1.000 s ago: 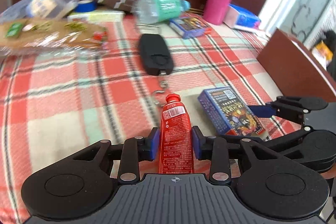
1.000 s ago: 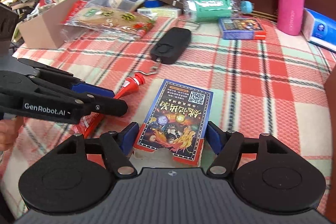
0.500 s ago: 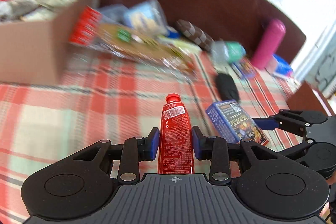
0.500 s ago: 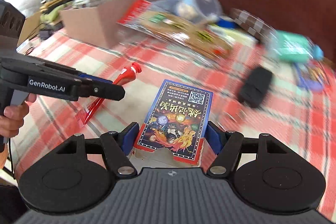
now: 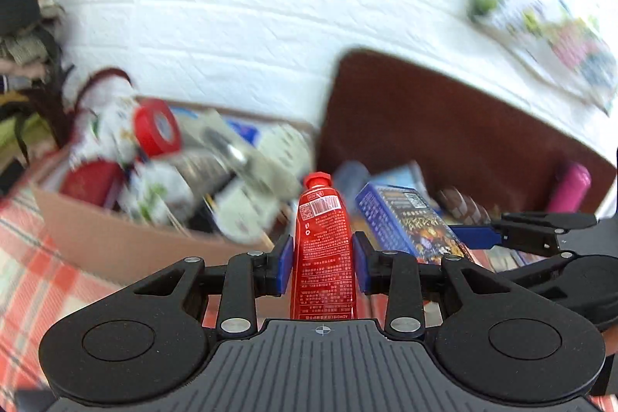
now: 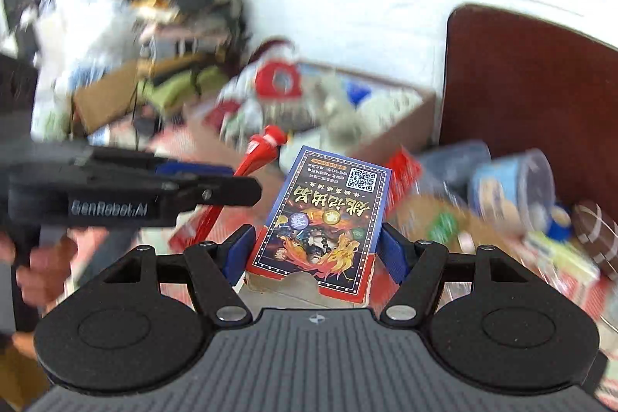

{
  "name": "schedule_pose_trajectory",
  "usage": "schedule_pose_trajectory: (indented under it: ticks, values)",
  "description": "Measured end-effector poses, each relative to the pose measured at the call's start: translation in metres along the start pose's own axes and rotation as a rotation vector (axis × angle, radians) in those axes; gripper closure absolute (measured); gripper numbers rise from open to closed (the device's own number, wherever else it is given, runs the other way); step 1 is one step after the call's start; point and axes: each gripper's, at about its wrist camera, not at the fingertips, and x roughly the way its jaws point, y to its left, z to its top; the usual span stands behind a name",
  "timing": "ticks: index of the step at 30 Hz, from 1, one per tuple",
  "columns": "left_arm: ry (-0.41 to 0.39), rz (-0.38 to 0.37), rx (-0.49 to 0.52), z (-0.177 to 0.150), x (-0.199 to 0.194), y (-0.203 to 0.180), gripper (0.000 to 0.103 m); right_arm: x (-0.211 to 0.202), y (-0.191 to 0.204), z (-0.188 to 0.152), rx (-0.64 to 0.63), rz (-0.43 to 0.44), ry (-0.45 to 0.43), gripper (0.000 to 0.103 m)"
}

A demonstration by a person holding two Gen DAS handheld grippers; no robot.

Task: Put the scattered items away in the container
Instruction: 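Carry the tube with the left tool while the right tool carries the card box to the box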

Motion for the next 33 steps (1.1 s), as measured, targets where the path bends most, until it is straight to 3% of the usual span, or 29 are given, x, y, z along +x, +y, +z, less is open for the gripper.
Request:
schedule_pose_trajectory:
  ticks: [6, 11, 16, 17, 19, 20, 21, 33]
  values:
    - [-0.004, 0.04, -0.008, 0.044, 0.029, 0.035, 0.071, 0.042, -0.011, 0.052, 0.156, -0.039, -0.061, 0.03]
    - [0.024, 0.062, 0.012, 0.058, 0.065, 0.052, 0.071, 0.082, -0.023, 0.087, 0.202, -0.096, -0.093, 0.03]
    - [0.042, 0.067, 0.019, 0.064, 0.09, 0.068, 0.071, 0.122, -0.035, 0.107, 0.233, -0.094, -0.106, 0.03]
    - [0.045, 0.072, 0.026, 0.064, 0.092, 0.069, 0.066, 0.13, -0.036, 0.108, 0.229, -0.091, -0.105, 0.028]
    - [0.043, 0.085, 0.038, 0.061, 0.093, 0.071, 0.039, 0.144, -0.038, 0.106, 0.222, -0.077, -0.077, 0.022]
    - [0.04, 0.091, 0.044, 0.059, 0.093, 0.072, 0.019, 0.151, -0.039, 0.105, 0.218, -0.069, -0.062, 0.015]
    - [0.035, 0.097, 0.05, 0.057, 0.092, 0.072, 0.014, 0.155, -0.038, 0.102, 0.21, -0.081, -0.055, 0.013]
    - [0.034, 0.114, 0.086, 0.042, 0.085, 0.054, 0.016, 0.132, -0.049, 0.081, 0.235, -0.099, -0.048, 0.013]
